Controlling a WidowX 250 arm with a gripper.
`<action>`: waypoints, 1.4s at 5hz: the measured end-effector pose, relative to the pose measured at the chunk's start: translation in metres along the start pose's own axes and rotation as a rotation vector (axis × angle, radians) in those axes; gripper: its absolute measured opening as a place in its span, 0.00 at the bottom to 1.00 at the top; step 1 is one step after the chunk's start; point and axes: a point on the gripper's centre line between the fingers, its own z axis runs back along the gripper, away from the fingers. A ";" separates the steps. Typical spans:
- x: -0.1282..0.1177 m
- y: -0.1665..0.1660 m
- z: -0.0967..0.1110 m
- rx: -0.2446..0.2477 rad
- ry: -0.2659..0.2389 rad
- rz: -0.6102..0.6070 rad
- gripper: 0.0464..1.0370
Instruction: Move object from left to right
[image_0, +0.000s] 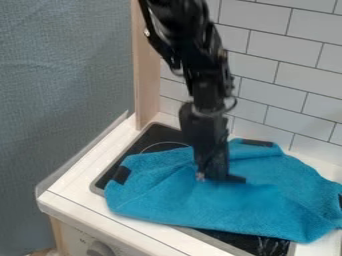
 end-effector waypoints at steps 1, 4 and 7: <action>-0.006 0.025 0.024 -0.021 0.033 0.029 0.01; -0.030 0.121 0.022 0.051 0.001 0.077 0.01; -0.040 0.140 -0.017 0.181 -0.057 0.126 0.19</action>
